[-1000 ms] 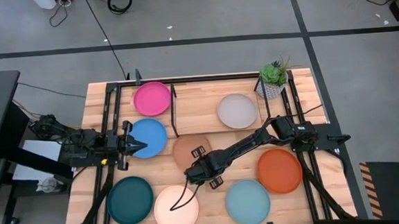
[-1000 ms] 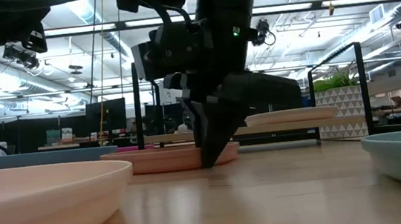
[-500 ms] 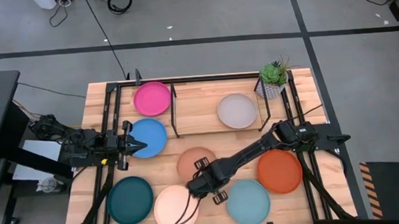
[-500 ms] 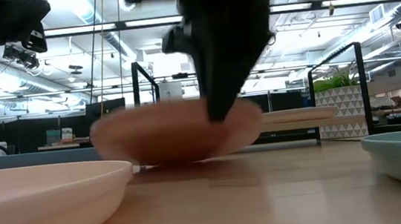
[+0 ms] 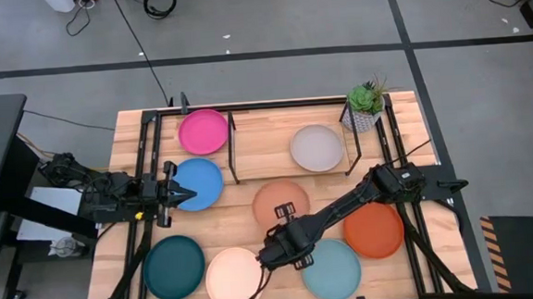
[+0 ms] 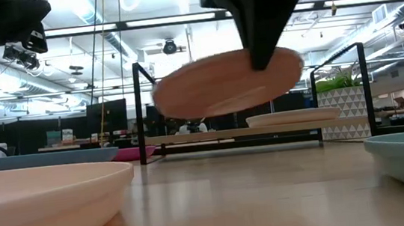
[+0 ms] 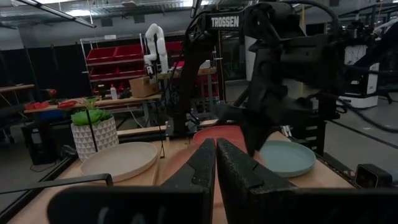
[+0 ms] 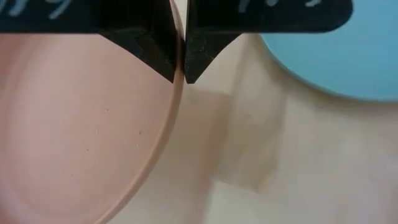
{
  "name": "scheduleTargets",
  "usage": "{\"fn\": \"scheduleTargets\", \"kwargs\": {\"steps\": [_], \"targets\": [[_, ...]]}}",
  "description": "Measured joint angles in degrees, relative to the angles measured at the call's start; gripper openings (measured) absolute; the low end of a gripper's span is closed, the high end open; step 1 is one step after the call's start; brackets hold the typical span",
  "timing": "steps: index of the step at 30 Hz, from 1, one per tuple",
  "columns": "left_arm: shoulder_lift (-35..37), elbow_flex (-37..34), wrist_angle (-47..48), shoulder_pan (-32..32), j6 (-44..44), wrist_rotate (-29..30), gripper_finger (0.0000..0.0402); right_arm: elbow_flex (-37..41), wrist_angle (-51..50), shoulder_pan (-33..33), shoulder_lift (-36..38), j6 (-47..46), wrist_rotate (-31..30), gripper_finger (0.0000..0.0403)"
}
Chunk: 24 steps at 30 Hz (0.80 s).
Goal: Place and stack plates onto a shelf
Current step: Stack the light brown plate on top of the grey plate on the shelf
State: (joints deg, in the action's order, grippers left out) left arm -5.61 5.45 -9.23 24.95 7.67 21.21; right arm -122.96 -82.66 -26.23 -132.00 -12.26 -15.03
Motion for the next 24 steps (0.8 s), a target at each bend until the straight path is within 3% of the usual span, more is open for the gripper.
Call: {"fn": "scheduleTargets", "kwargs": {"steps": [8, 13, 18, 24], "targets": [[-0.01, 0.0, 0.04, 0.0, -0.03, 0.0, 0.0023, 0.05, -6.21, 0.32, 0.54, -3.07, -5.24, 0.0024], [-0.02, 0.0, 0.07, -0.02, -0.08, 0.0, 0.0023, 1.19, -6.88, 0.46, 5.25, -4.42, -8.38, 0.0024], [-0.02, 0.0, 0.07, 0.0, -0.14, 0.0, 0.0023, 8.6, -2.36, 0.8, 13.31, -6.23, -9.39, 0.0024], [-0.01, 0.0, 0.09, -0.02, -0.11, -0.01, 0.0023, 23.05, 5.13, 3.11, 22.59, -7.38, -8.82, 0.0024]]}}
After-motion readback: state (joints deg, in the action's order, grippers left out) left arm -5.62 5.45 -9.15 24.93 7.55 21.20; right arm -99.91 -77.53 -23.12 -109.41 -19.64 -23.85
